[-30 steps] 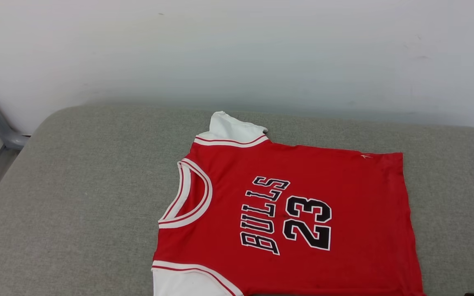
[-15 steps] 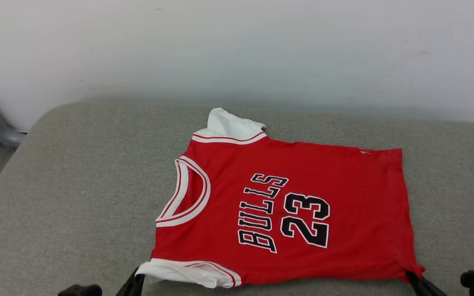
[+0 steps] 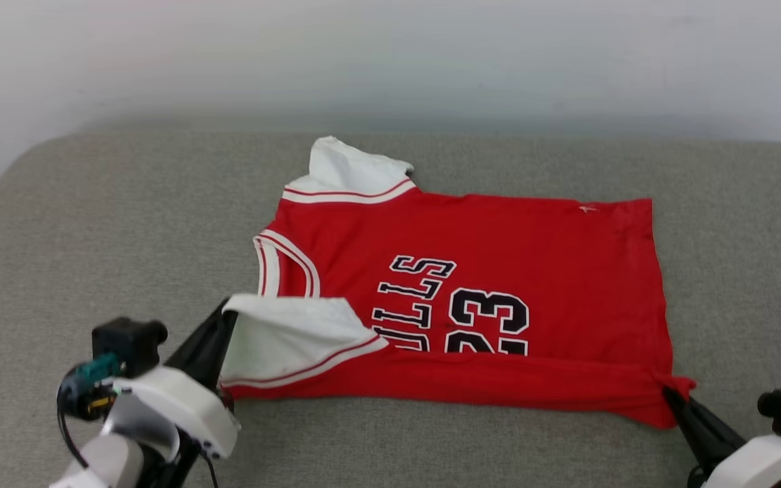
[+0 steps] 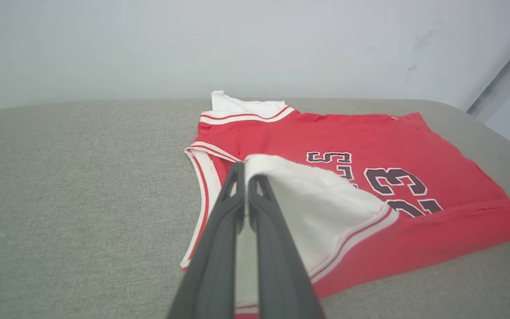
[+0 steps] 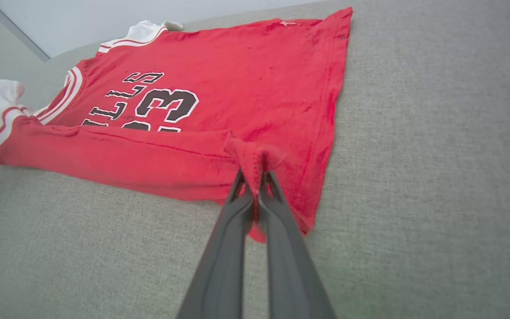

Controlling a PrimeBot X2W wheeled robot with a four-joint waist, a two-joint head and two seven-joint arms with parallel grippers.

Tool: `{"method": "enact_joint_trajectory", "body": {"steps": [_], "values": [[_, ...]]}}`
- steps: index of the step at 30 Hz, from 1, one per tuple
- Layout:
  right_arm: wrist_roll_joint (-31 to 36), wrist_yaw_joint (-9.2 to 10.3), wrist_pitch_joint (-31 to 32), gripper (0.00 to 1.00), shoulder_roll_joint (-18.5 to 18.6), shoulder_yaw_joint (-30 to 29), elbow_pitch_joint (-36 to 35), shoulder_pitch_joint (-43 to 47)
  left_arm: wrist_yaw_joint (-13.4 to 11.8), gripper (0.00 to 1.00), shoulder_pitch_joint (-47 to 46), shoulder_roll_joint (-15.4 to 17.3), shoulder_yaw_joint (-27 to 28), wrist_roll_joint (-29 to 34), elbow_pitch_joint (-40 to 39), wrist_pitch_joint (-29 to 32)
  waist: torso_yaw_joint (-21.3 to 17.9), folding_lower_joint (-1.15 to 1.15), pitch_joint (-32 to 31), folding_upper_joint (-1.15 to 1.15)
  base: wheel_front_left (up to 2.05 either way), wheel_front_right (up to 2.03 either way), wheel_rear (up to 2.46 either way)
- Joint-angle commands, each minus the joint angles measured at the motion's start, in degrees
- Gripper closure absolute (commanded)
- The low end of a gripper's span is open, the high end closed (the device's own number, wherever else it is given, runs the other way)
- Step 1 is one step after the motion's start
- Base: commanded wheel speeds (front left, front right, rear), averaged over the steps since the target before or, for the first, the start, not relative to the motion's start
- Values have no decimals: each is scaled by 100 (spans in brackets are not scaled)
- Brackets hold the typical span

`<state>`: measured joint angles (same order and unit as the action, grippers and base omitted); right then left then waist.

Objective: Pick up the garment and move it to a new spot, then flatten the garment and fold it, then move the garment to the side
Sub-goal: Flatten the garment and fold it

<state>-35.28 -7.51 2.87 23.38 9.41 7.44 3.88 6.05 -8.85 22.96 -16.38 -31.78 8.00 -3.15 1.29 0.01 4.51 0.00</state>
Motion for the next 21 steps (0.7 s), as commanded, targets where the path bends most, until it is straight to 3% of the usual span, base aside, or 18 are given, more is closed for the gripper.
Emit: {"method": "enact_joint_trajectory", "body": {"steps": [1, 21], "values": [[-4, 5, -6, 100, -21, -12, -21, -105, 11, 100, -101, 32, -4, 18, 27, 3, -81, -1, 146, 0, 0, 0, 0], [47, 5, 81, 100, -111, 195, 446, -1290, 140, 100, -2319, 131, -753, -126, 2100, -168, -352, -1, 1396, 0, 0, 0, 0]]}}
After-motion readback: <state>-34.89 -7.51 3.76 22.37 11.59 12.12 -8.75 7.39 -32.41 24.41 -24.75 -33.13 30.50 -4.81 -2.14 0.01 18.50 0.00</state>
